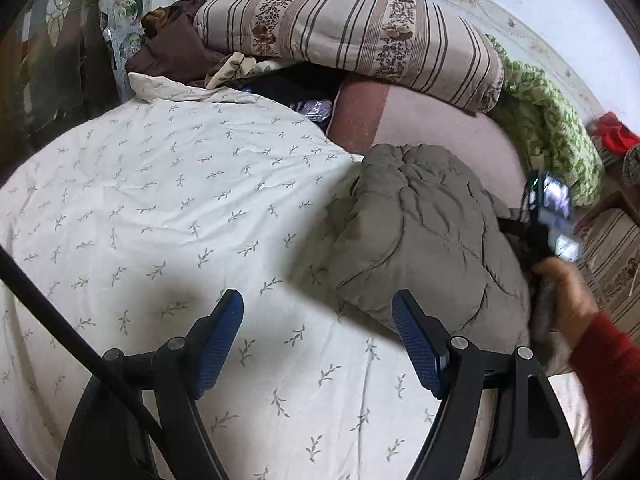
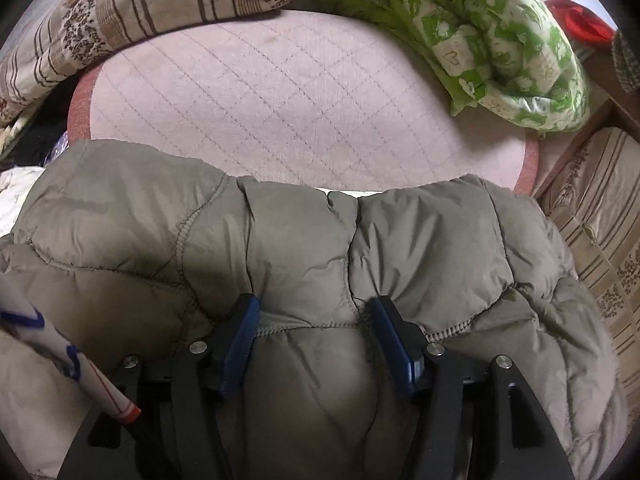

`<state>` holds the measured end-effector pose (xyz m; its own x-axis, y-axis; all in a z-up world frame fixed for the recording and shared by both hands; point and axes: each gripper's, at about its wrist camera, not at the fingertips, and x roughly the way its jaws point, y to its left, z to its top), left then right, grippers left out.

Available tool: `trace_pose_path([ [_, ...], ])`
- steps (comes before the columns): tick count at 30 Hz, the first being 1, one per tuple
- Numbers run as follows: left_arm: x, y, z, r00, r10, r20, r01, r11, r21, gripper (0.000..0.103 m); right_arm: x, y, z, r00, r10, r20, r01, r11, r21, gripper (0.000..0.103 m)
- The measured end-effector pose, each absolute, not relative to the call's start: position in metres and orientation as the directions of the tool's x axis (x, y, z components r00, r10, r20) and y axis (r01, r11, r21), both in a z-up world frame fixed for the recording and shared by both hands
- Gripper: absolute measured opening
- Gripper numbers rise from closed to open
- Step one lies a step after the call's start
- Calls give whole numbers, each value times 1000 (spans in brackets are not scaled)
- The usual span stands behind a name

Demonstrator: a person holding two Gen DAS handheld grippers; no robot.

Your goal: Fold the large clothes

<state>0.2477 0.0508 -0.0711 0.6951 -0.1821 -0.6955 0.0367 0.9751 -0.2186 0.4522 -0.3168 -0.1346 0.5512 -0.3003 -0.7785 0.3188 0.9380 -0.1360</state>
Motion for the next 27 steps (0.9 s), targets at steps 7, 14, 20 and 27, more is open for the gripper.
trace_pose_path([
  [7, 240, 46, -67, 725, -158, -671, 42, 982, -185, 76, 422, -272, -59, 643, -221, -733, 215, 971, -104, 64],
  [14, 248, 50, -74, 697, -171, -697, 38, 979, -202, 76, 456, -181, -96, 572, -97, -815, 65, 995, -73, 66],
  [20, 248, 49, -73, 696, -169, -698, 41, 980, -197, 76, 461, -148, -128, 572, -217, -791, 62, 973, -221, 69],
  [27, 244, 47, -74, 699, -161, -697, 32, 980, -194, 76, 399, -213, -67, 657, -168, -735, 133, 985, -106, 69],
])
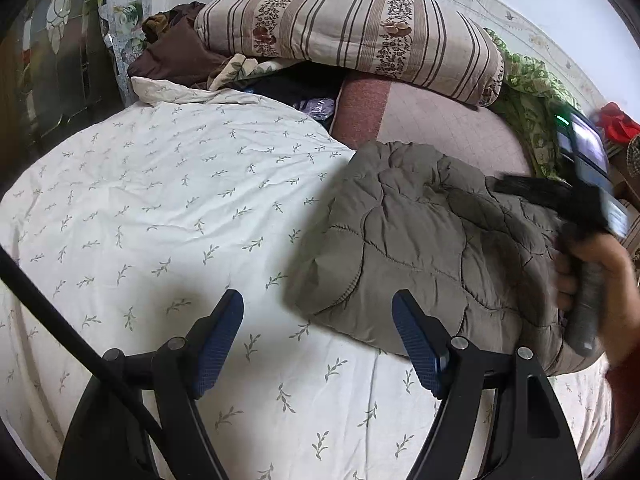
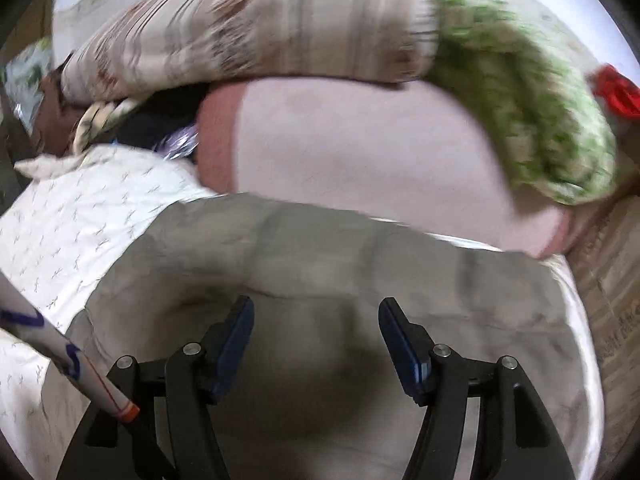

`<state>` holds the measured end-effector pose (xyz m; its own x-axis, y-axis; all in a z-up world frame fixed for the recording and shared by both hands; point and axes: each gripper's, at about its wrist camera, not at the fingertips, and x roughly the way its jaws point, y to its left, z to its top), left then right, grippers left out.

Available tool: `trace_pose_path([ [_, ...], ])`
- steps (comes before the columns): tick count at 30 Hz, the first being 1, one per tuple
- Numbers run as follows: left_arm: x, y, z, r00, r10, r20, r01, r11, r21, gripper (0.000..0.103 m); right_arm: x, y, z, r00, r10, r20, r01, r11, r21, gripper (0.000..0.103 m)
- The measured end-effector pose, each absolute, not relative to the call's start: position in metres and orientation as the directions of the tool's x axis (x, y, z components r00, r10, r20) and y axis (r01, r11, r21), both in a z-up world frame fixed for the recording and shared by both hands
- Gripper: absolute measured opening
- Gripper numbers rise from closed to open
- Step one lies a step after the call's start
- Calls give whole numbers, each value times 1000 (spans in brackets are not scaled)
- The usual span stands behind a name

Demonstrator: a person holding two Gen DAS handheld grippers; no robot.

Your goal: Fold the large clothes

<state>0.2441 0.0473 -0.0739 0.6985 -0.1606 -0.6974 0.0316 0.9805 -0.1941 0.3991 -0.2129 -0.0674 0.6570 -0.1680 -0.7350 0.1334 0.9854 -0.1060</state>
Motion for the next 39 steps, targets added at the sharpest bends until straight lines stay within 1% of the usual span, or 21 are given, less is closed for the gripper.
trace_pose_path([
  [4, 242, 44, -75, 696, -160, -700, 36, 981, -189, 76, 376, -278, -76, 600, -295, -743, 262, 951, -166, 69],
  [7, 242, 41, -75, 703, -149, -696, 39, 985, -171, 76, 362, -329, -102, 530, -342, -776, 369, 917, -153, 70],
  [8, 243, 41, -74, 705, -142, -695, 38, 986, -164, 76, 361, -340, -110, 515, -342, -786, 383, 912, -145, 74],
  [9, 244, 41, -74, 706, -136, -695, 35, 987, -158, 76, 361, -348, -116, 502, -331, -799, 381, 914, -139, 76],
  [11, 247, 47, -75, 705, -126, -698, 16, 987, -161, 76, 360, -350, -114, 492, -349, -798, 383, 909, -162, 76],
  [13, 249, 56, -74, 704, -127, -699, -6, 983, -184, 76, 358, -339, -98, 510, -365, -779, 391, 905, -168, 76],
  [16, 251, 72, -71, 711, -107, -695, -50, 978, -201, 76, 342, -301, -63, 615, -255, -746, 307, 949, -71, 76],
  [19, 252, 87, -67, 718, -78, -692, -90, 975, -203, 76, 336, -249, -49, 658, -137, -740, 186, 982, -17, 75],
  [21, 251, 99, -64, 723, -66, -688, -118, 969, -216, 76, 337, -207, -45, 669, -78, -739, 96, 995, -19, 75],
  [25, 249, 115, -60, 726, -66, -684, -145, 958, -246, 76, 342, -131, -57, 677, -23, -736, -40, 997, -68, 74],
  [27, 247, 118, -58, 729, -64, -681, -143, 959, -243, 76, 343, -106, -77, 636, 6, -772, -82, 995, -59, 74],
  [28, 246, 118, -57, 732, -62, -679, -140, 961, -238, 76, 345, -94, -98, 589, 7, -808, -98, 993, -63, 74],
  [30, 244, 117, -55, 739, -47, -672, -138, 966, -220, 76, 343, -80, -119, 576, -40, -817, -117, 984, -131, 76],
  [32, 243, 117, -54, 743, -42, -668, -138, 967, -215, 76, 335, -76, -116, 604, -47, -795, -124, 981, -151, 75],
  [35, 241, 119, -52, 744, -55, -666, -130, 965, -226, 76, 315, -96, -92, 621, 46, -782, -100, 995, -21, 74],
  [39, 240, 119, -51, 744, -63, -665, -129, 963, -235, 76, 269, -140, -80, 637, 78, -767, -40, 997, 68, 74],
])
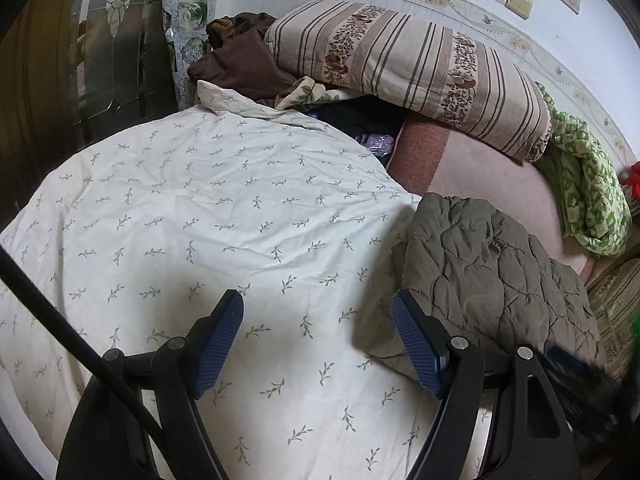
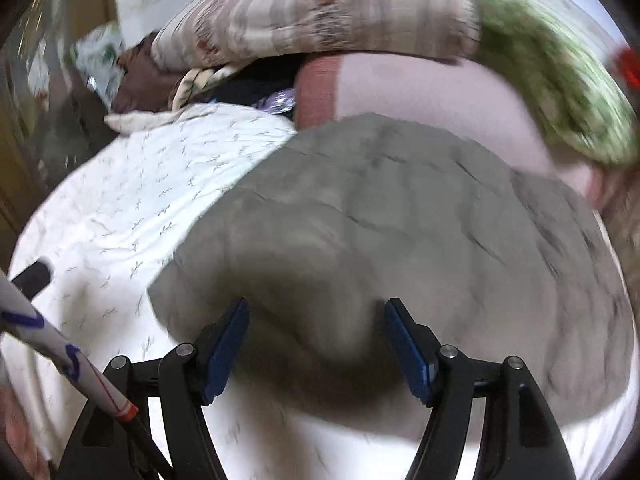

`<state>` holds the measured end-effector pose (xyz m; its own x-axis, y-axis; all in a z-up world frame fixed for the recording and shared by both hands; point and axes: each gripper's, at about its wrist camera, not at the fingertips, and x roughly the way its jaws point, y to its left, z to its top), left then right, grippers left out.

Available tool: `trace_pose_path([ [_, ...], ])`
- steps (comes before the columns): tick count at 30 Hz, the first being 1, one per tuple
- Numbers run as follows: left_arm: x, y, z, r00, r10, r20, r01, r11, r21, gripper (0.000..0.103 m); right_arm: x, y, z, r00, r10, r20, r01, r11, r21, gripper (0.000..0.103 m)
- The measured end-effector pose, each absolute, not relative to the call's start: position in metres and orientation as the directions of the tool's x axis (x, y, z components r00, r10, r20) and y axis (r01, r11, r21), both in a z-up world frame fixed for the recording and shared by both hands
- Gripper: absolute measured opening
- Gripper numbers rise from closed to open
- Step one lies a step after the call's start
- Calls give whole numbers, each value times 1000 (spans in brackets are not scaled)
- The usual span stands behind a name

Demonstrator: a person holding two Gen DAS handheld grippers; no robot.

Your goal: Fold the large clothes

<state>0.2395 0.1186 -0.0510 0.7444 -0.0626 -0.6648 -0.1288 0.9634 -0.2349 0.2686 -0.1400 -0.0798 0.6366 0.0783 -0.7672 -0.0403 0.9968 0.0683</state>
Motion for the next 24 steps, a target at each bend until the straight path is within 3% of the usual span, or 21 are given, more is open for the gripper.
trace_pose_path([
  [11, 189, 96, -27, 806, 17, -592, -142, 976, -165, 76, 73, -323, -95, 594, -36, -804, 355, 908, 222, 75],
  [14, 160, 85, -19, 789, 30, -614, -135, 983, -126, 76, 28, -350, -98, 599, -65, -798, 436, 862, 257, 75],
  [17, 125, 76, -15, 768, -10, -641, -103, 985, -138, 76, 0, -359, -102, 615, -76, -785, 471, 834, 288, 75],
  [24, 62, 44, -24, 692, 10, -721, -42, 999, -27, 76, -11, -337, -109, 653, 10, -757, 403, 842, 359, 76],
])
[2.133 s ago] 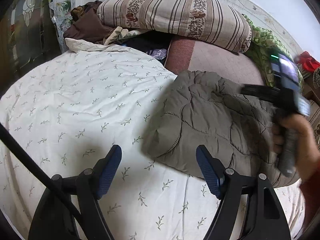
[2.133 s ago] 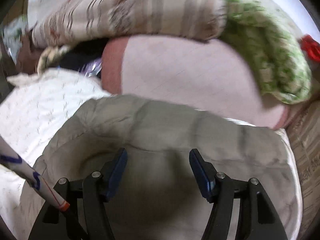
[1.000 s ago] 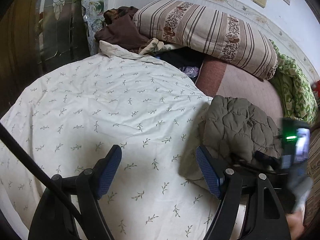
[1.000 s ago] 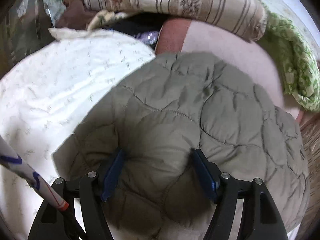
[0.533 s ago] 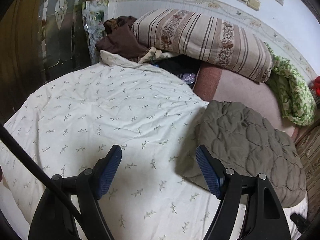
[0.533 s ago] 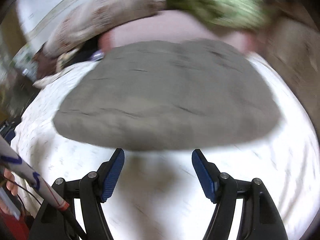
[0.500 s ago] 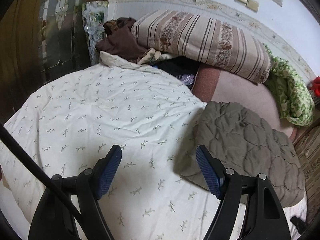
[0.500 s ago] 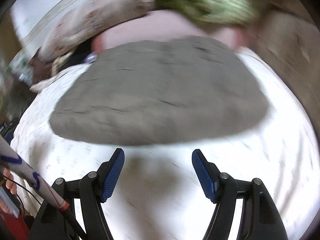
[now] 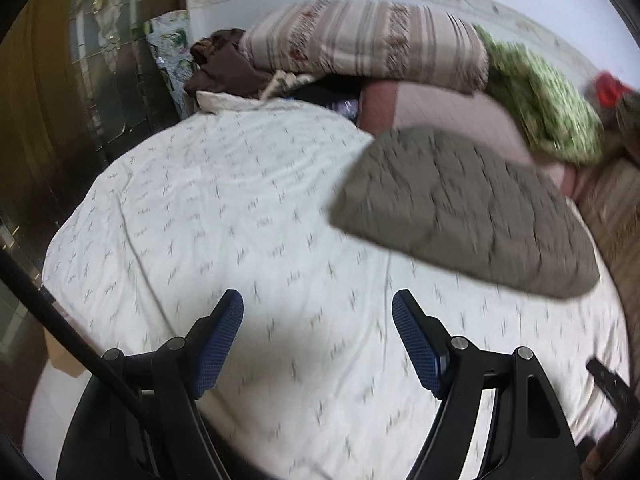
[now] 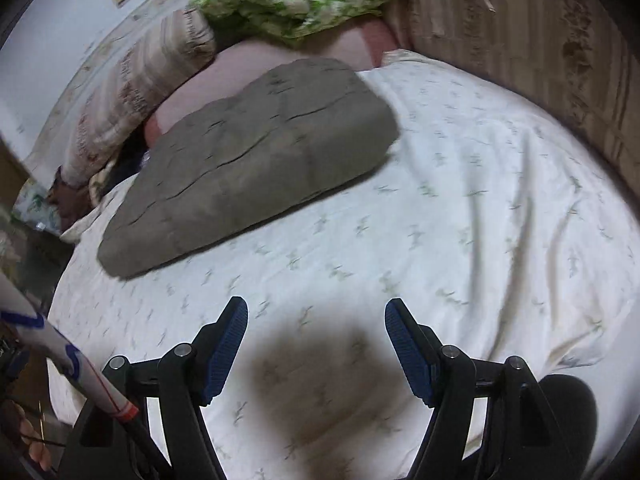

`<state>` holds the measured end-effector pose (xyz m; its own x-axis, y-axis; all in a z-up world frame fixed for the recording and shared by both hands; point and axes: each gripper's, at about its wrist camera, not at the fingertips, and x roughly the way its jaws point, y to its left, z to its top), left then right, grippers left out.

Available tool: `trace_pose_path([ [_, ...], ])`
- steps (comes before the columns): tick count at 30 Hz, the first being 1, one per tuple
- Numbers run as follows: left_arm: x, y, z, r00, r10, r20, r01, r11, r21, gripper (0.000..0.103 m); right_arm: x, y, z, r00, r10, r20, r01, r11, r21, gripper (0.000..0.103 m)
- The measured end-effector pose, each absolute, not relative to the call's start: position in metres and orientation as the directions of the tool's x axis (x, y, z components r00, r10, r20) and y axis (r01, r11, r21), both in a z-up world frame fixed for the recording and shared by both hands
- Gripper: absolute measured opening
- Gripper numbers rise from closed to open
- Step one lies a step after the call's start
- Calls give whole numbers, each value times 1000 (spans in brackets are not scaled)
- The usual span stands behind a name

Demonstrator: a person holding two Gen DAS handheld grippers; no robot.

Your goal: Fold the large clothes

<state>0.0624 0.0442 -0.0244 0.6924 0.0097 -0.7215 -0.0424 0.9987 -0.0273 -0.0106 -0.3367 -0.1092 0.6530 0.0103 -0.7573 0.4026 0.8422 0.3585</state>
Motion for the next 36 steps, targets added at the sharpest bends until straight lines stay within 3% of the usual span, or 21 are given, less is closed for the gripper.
trace_pose_path([
  [10, 33, 7, -35, 661, -4, -750, 27, 999, 18, 76, -32, -301, -107, 664, -124, -738, 343, 927, 152, 79],
  [20, 21, -14, -36, 673, -2, -739, 80, 994, 71, 76, -42, -302, -108, 658, -138, -740, 350, 927, 138, 81],
  [36, 19, 1, -37, 662, -36, -749, 77, 997, 20, 76, -40, -279, -106, 640, -143, -755, 314, 945, 87, 82],
])
